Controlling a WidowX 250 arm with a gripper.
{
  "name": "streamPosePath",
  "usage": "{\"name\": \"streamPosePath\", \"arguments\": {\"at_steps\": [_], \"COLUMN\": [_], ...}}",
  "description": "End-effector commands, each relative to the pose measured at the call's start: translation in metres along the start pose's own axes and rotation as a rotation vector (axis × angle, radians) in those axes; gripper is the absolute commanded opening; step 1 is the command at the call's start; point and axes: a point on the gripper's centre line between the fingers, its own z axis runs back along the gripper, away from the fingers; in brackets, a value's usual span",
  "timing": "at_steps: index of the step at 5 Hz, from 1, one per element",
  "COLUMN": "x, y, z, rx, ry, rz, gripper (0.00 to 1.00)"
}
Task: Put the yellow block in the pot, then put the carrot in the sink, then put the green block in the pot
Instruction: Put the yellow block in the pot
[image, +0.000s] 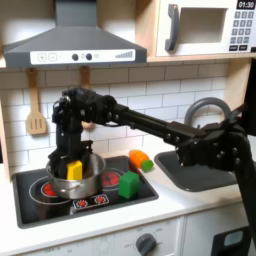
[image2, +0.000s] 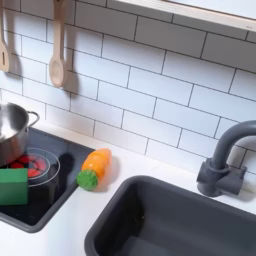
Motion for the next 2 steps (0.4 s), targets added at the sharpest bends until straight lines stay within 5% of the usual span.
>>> {"name": "streamPosePath", "arguments": {"at_steps": [1, 2], "x": [0.0014, 0.0007], "y": [-0.0007, -0.0008], "z": [-0.0002, 0.0048], "rx": [0.002, -0.004], "ry": [-0.008, -0.010], "rz": [-0.016, -0.022], "gripper": [0.00, 1.00]}}
